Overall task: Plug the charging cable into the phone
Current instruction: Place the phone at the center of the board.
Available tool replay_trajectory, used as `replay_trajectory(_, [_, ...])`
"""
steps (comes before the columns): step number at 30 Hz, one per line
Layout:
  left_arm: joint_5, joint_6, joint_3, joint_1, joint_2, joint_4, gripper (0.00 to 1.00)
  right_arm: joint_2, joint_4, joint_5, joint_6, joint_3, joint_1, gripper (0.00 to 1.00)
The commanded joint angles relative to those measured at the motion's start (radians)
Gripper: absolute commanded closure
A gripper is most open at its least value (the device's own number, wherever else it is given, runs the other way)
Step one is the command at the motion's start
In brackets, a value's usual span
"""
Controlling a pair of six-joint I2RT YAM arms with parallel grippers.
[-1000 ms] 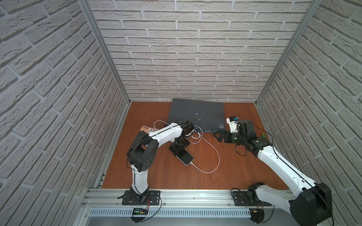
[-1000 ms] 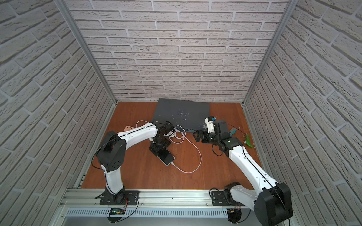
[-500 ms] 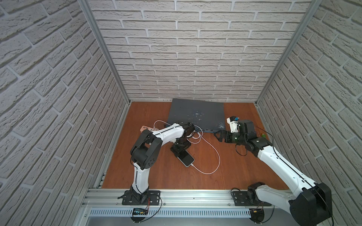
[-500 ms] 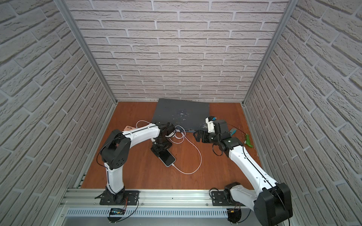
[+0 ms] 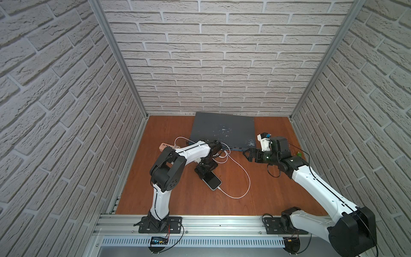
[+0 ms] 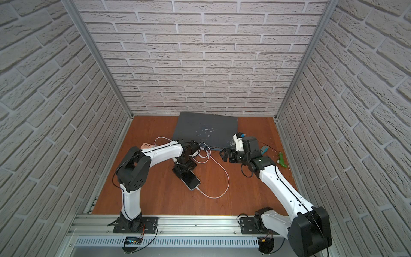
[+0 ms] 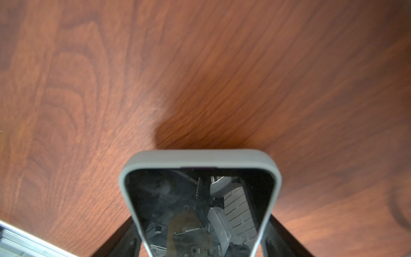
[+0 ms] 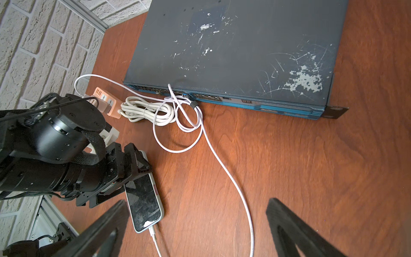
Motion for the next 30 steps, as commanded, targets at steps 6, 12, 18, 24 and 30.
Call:
replay_trajectory(6, [0.02,0.012,-0.006,-0.006,0.028,-0.013,1.0,0.003,0.029,0.011,-0.015,-0.02,-0.009,0.01])
replay_trajectory(12, [0.026,0.014,-0.013,-0.007,0.039,-0.004,1.0,0.005,0.028,0.016,-0.015,-0.021,-0.009,0.01])
replay_trajectory(18, [0.032,0.013,-0.02,-0.005,0.049,0.006,1.0,0.004,0.024,0.019,-0.016,-0.019,-0.009,0.01])
replay_trajectory(24, [0.039,0.014,-0.029,-0.007,0.05,0.008,0.82,0.009,0.03,0.016,-0.014,-0.02,-0.009,0.01])
replay_trajectory(30, [0.041,0.012,-0.048,-0.005,0.041,0.029,0.18,0.014,0.032,0.013,-0.012,-0.021,-0.009,0.01])
